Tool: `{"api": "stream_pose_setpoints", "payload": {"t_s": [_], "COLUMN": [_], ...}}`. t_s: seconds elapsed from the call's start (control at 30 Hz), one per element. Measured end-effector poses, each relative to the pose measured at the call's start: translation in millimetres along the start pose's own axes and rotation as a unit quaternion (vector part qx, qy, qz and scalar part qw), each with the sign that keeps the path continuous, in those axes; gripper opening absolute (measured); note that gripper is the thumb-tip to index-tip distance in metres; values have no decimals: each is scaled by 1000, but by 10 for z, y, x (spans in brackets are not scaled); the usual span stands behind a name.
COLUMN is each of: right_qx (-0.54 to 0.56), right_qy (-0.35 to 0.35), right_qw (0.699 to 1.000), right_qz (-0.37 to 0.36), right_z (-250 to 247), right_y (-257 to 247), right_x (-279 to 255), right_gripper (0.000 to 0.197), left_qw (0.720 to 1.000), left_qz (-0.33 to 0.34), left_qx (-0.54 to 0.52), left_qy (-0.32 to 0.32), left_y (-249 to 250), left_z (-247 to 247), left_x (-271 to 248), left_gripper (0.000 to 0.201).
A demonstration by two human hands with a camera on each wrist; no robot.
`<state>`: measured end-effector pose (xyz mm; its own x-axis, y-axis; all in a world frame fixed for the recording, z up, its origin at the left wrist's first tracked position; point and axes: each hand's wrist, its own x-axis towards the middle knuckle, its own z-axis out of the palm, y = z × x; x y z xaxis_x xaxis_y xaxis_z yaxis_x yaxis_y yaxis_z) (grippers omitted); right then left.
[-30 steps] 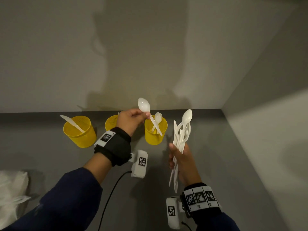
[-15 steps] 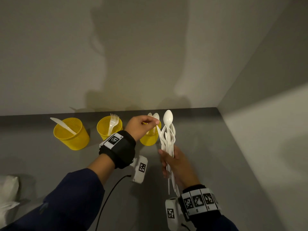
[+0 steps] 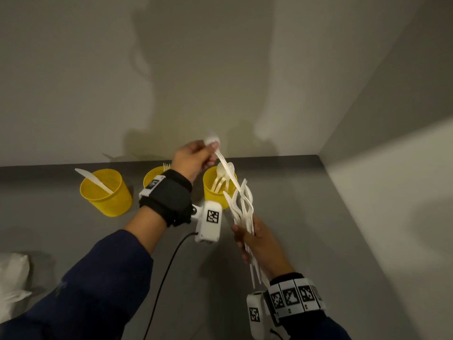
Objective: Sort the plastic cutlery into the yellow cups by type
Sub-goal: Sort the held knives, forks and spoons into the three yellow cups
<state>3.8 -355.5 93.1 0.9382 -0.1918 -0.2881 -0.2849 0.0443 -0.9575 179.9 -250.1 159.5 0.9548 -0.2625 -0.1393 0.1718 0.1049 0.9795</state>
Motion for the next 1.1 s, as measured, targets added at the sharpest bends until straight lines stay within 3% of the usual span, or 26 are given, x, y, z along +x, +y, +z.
{"api": "stream_pose_setpoints", "payload": {"t_s": [0.1,0.2,0.37,0.43,0.47,0.53,0.57,0.6,0.7,0.83,0.97,1.1], "right_qx": [34,104,127,123,119,107,102,96,36,-19,-10,27], "right_qy": [44,68,77,87,92,100,104,105,63,6,19,12], "right_qw": [998,992,989,988,989,989,989,990,997,999,999,999], "right_qz": [14,26,26,18,11,-4,-12,-20,-29,-24,-45,-38], "right_z": [-80,-134,-126,-110,-100,-65,-37,-1,154,368,534,704], "right_y": [68,79,63,44,28,-12,-32,-54,-158,-256,-165,-148], "right_x": [12,40,81,100,109,115,114,117,128,151,112,165], "right_gripper": [11,3,10,10,10,13,14,15,18,19,30,19], "left_qw": [996,996,978,953,947,961,969,971,964,977,990,994], "left_qz": [49,51,-46,-30,-9,38,45,40,-4,-43,-68,-56], "left_qx": [-46,29,205,302,319,273,244,233,241,195,119,86], "left_qy": [58,63,12,23,38,38,11,-23,-109,-69,-28,-34], "left_y": [87,-3,-374,-437,-432,-416,-406,-401,-483,-562,-496,-384], "left_z": [-95,-81,-31,-62,-66,-59,-31,-8,16,-112,-340,-547], "left_x": [168,246,238,202,146,-34,-168,-307,-621,-710,-689,-650], "left_gripper": [11,7,55,71,68,36,17,12,15,21,26,17]}}
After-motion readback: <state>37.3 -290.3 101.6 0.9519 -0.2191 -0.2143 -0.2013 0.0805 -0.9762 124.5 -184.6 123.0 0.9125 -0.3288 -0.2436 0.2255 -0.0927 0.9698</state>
